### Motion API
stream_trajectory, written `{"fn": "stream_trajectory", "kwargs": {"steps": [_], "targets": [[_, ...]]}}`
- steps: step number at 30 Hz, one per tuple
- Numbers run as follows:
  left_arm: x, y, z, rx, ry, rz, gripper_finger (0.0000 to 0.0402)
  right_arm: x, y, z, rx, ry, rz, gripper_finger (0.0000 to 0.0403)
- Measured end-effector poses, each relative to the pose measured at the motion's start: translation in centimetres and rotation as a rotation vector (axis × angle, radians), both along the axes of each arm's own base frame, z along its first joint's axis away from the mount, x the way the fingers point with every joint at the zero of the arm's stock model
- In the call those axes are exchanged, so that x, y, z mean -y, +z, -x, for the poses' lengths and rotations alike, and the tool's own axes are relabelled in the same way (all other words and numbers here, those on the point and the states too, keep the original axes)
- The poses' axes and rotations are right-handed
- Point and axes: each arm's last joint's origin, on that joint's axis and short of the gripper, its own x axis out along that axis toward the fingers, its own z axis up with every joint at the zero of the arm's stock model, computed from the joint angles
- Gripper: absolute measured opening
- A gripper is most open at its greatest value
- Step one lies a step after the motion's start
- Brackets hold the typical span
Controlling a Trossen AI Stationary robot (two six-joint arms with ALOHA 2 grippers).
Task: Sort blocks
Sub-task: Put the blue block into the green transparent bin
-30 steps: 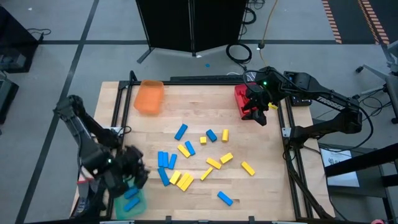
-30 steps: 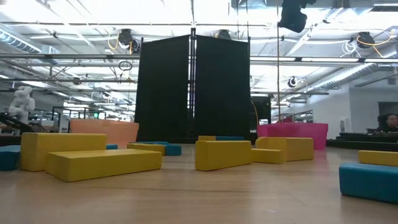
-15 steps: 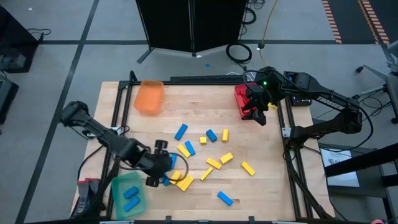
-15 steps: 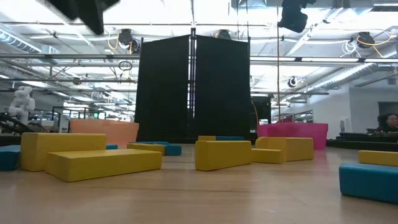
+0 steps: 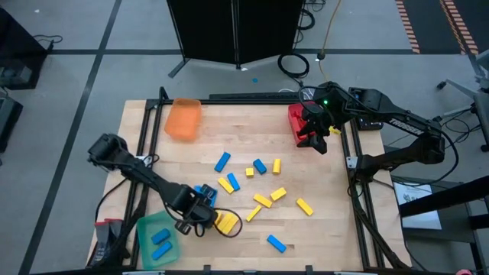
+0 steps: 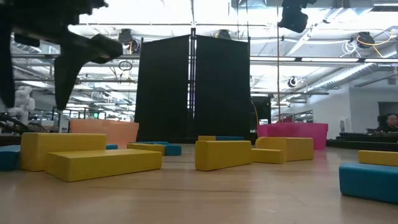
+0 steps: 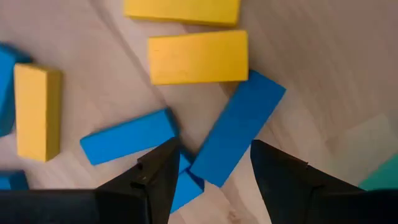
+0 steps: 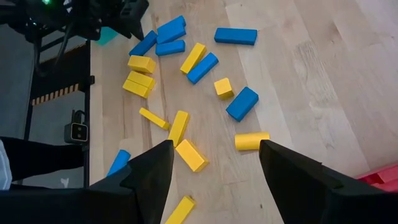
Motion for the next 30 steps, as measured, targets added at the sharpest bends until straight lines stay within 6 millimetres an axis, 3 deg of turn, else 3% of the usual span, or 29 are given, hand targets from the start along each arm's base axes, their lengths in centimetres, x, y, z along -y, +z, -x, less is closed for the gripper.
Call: {"fn": "stream_trajectory", "kwargs": {"steps": [9, 15, 30], "targets": [[0.6, -0.8, -0.2, 0.017, -0.126, 0.007, 0.0205, 0.0, 0.0, 0.0, -0.001, 0.000, 0.000, 0.0235], [0.7, -2.5, 0.5, -0.021, -0.094, 0.069, 0.0205, -0.1, -0.1, 0.1, -0.021, -0.009, -0.015, 0.0235], [0.3, -3.8, 1.6, -0.002, -0.136, -0.076, 0.0205, -0.1, -0.1, 0.2, -0.027, -0.011, -0.019, 0.0235]]}}
